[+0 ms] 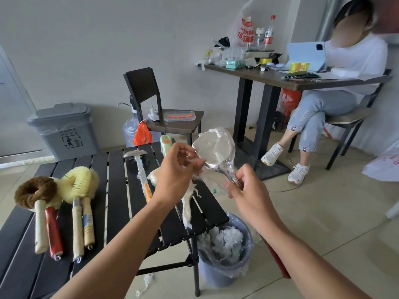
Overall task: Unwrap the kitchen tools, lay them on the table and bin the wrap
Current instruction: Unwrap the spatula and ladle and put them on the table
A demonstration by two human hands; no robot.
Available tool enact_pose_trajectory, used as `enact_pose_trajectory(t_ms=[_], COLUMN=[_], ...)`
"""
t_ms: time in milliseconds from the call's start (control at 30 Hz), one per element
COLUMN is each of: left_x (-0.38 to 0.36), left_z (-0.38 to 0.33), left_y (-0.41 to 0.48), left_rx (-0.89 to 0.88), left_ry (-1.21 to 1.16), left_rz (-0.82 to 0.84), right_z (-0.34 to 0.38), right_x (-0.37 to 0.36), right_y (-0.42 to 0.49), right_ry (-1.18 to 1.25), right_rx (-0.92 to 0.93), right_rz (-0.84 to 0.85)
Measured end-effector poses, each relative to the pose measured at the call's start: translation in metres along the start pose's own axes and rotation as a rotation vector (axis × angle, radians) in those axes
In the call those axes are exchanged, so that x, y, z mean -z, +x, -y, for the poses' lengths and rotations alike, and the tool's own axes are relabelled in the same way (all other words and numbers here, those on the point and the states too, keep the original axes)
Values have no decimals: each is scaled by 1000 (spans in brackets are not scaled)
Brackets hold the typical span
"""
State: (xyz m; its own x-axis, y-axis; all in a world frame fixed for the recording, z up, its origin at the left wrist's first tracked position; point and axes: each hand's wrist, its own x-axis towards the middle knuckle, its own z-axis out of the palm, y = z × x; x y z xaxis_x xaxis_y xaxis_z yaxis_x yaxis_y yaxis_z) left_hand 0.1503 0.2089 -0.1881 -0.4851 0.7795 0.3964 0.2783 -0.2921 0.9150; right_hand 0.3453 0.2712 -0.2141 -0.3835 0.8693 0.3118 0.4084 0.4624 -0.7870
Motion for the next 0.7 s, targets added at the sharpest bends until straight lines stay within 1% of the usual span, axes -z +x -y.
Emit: enact_pose_trajectory(t_ms=[67,167,333,433,500,567,633,700], left_x=[4,13,13,10,9,15,29,41], left_z=[2,3,0,-1,-3,-5,-5,-3], left_y=[2,4,1,-2,-5,-3,4,8], left_rx=[24,71,43,86,123,149,161,175], left_ry=[-2,21,117,35,-62,-136,-143,-78], left_rz=[22,3,-25,-46,-65,-131,-175,-125], right_z=[-1,-2,-2,-5,-9,-15,-20,-22], right_x=[4,8,9,6,5,7,13,19], right_y=[3,6,8,9,11,13,15,16], right_ry=[-25,-42,-50,-44,-42,-22,53,125], right_rx=[13,30,60,55,23,-42,-105,-123], right_rz=[-13,-26,-9,4,18,19,-9,-37])
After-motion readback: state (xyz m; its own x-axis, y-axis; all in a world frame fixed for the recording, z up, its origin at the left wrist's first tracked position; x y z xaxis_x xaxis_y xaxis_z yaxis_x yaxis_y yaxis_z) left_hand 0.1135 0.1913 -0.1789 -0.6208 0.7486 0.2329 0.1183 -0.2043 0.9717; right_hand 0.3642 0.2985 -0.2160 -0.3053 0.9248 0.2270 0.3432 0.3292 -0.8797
